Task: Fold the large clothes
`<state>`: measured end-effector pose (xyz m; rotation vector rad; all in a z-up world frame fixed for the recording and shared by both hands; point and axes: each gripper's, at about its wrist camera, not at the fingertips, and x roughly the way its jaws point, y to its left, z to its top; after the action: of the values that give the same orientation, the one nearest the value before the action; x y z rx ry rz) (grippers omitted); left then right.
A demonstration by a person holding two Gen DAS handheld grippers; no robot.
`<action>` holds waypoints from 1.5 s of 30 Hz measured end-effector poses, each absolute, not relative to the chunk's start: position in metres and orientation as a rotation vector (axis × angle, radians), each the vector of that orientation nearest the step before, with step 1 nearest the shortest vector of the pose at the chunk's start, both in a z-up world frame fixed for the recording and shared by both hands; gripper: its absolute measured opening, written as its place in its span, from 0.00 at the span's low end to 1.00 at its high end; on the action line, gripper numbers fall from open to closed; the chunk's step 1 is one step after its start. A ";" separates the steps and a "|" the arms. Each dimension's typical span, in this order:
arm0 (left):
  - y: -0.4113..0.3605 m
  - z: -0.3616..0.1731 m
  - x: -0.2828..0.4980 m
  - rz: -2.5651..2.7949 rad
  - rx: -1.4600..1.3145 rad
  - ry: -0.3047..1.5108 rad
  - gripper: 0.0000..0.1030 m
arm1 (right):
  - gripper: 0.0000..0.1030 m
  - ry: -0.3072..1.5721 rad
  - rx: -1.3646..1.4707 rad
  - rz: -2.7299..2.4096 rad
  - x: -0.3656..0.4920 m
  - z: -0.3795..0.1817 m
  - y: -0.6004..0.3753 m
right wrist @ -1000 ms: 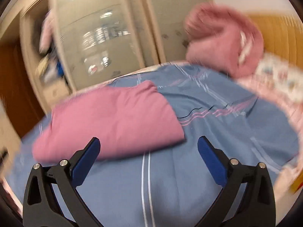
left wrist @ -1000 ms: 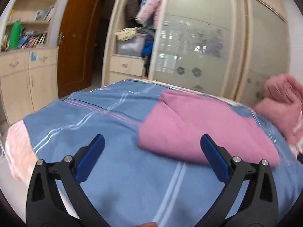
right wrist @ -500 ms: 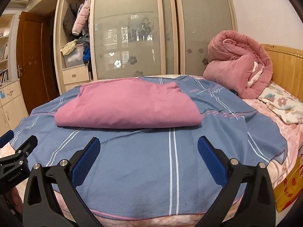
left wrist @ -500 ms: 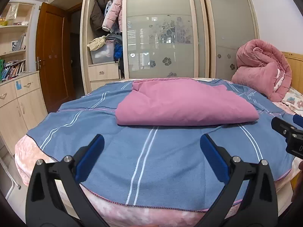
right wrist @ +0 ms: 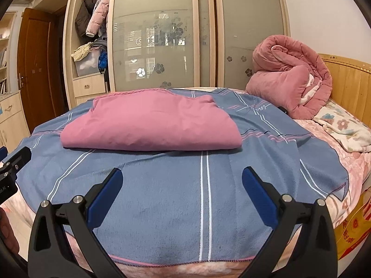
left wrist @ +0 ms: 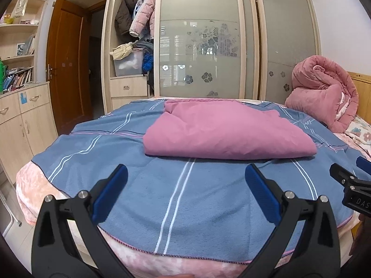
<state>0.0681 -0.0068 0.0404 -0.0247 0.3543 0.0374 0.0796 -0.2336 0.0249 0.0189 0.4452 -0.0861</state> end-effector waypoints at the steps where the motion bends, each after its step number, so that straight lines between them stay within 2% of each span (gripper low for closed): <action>1: -0.007 0.040 0.069 0.037 -0.024 0.358 0.98 | 0.99 0.445 0.019 -0.085 0.080 0.025 -0.234; 12: 0.006 0.040 0.078 0.056 -0.083 0.412 0.98 | 0.99 0.438 0.020 -0.072 0.080 0.026 -0.233; 45: 0.001 0.043 0.073 0.052 -0.049 0.390 0.98 | 0.99 0.427 0.020 -0.067 0.079 0.027 -0.228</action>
<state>0.0727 0.0007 0.0430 -0.0489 0.3901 0.0517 0.0793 -0.2280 0.0269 0.0203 0.4274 -0.0670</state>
